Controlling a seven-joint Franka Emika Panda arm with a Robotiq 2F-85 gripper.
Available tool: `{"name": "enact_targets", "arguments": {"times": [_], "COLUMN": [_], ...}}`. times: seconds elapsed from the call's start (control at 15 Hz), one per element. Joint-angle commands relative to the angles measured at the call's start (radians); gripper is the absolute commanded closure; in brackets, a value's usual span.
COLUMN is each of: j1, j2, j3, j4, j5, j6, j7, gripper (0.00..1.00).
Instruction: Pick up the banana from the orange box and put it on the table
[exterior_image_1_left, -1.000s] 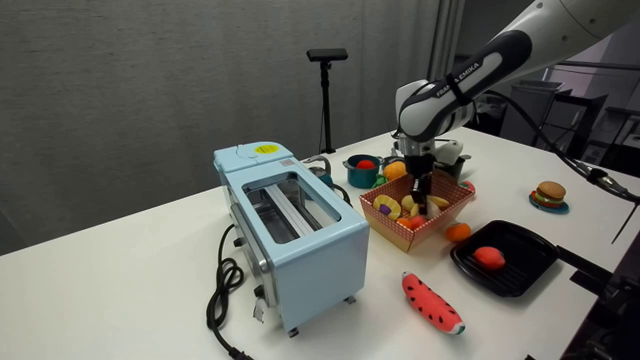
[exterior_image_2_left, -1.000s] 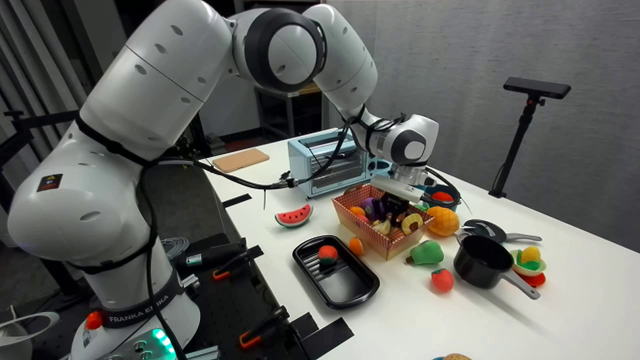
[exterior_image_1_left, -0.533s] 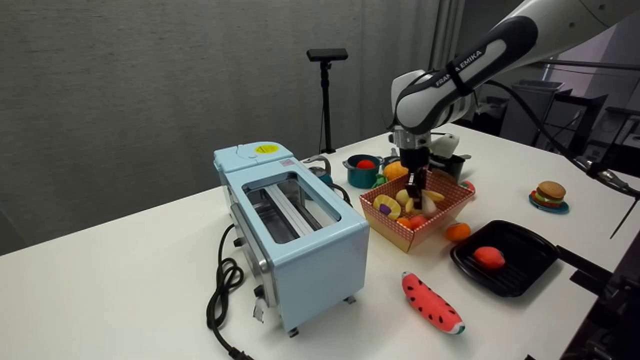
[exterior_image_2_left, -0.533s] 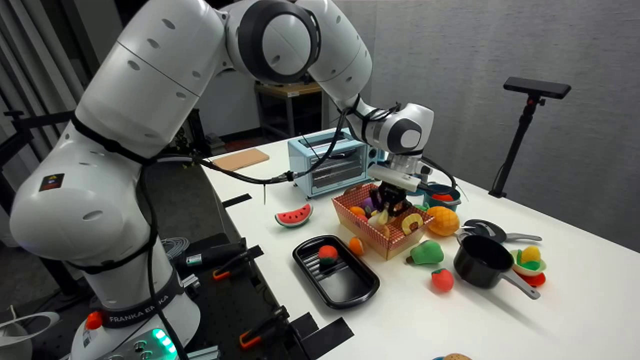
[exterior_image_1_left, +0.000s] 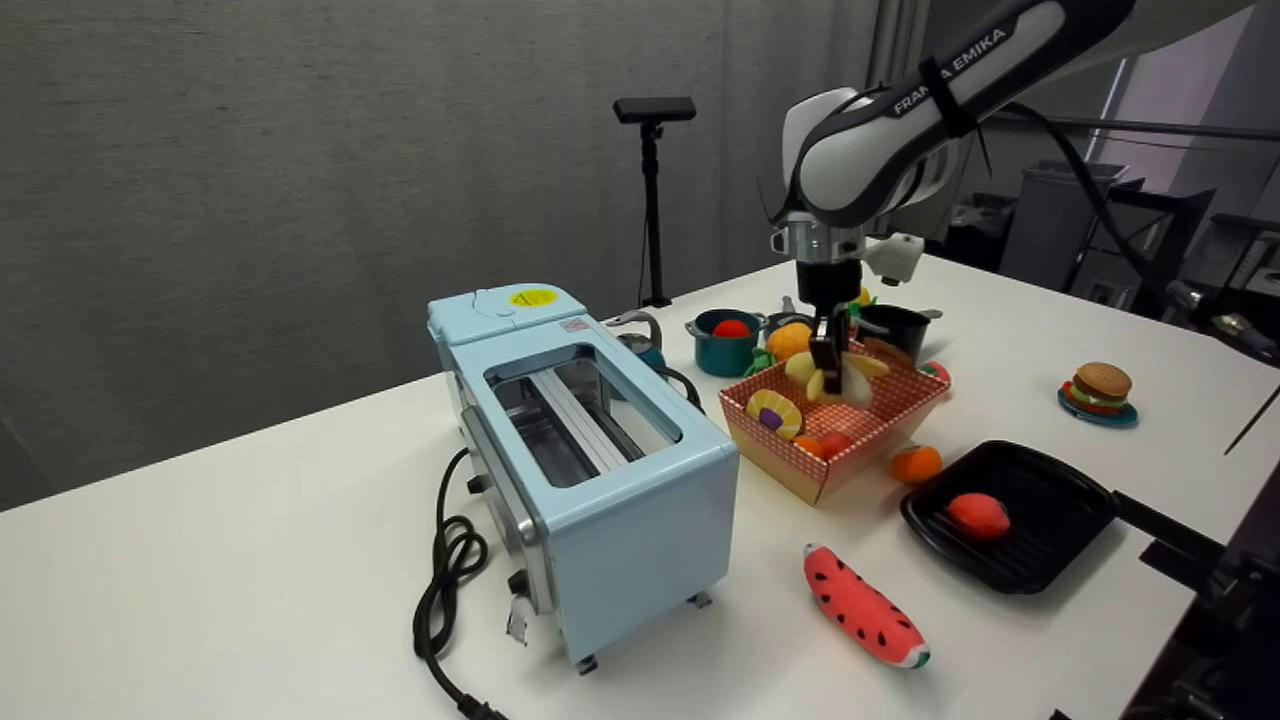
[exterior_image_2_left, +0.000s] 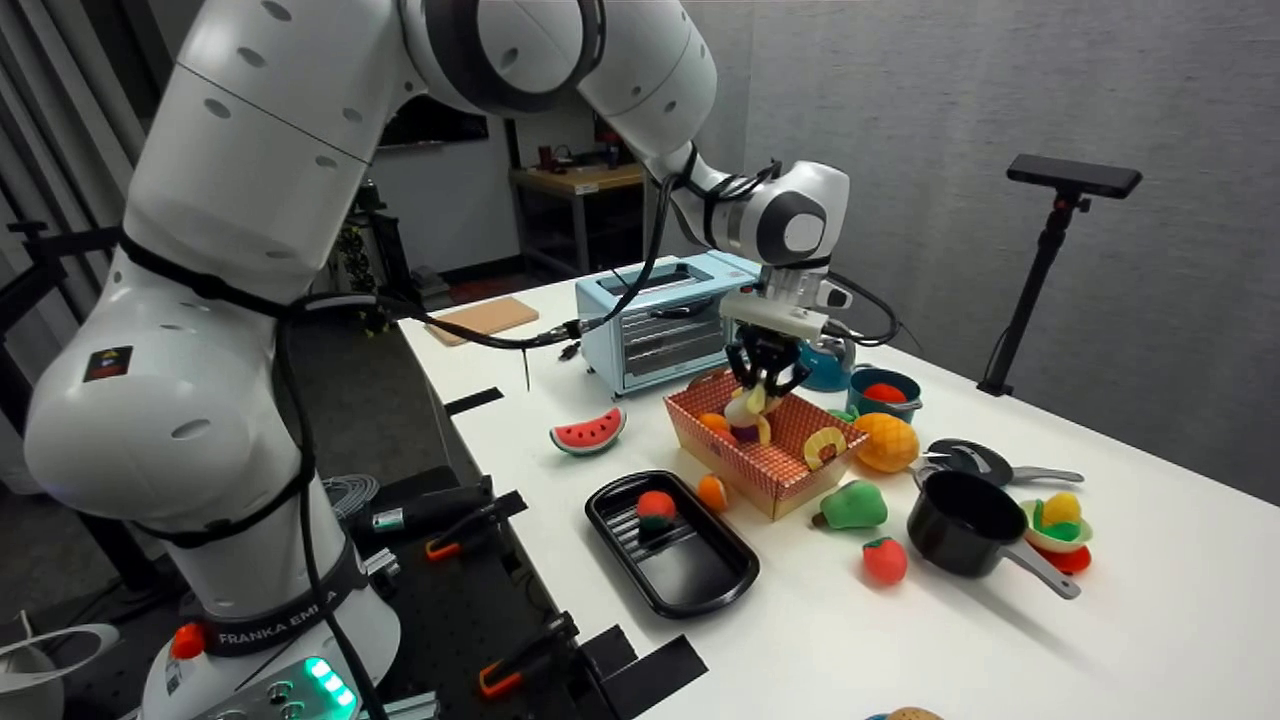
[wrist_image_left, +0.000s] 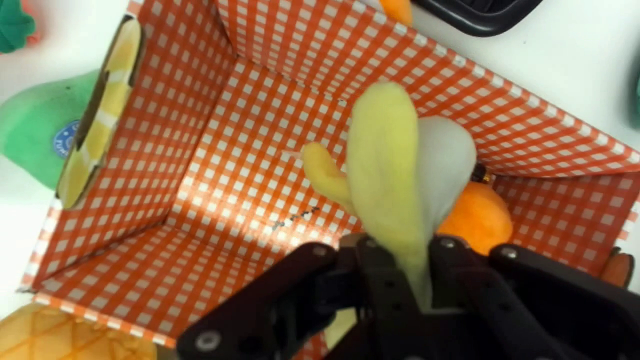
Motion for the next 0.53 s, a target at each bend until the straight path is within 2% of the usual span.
{"name": "enact_targets", "arguments": {"times": [0.0, 0.47], "j1": [-0.009, -0.029], "j2": [-0.116, -0.297], "j3": [0.008, 0.004], "j4": [-0.099, -0.267], "j5": [0.025, 0.062], "j6": [-0.018, 0.001], "j7": [-0.013, -0.047], "gripper": [0.97, 0.97]}}
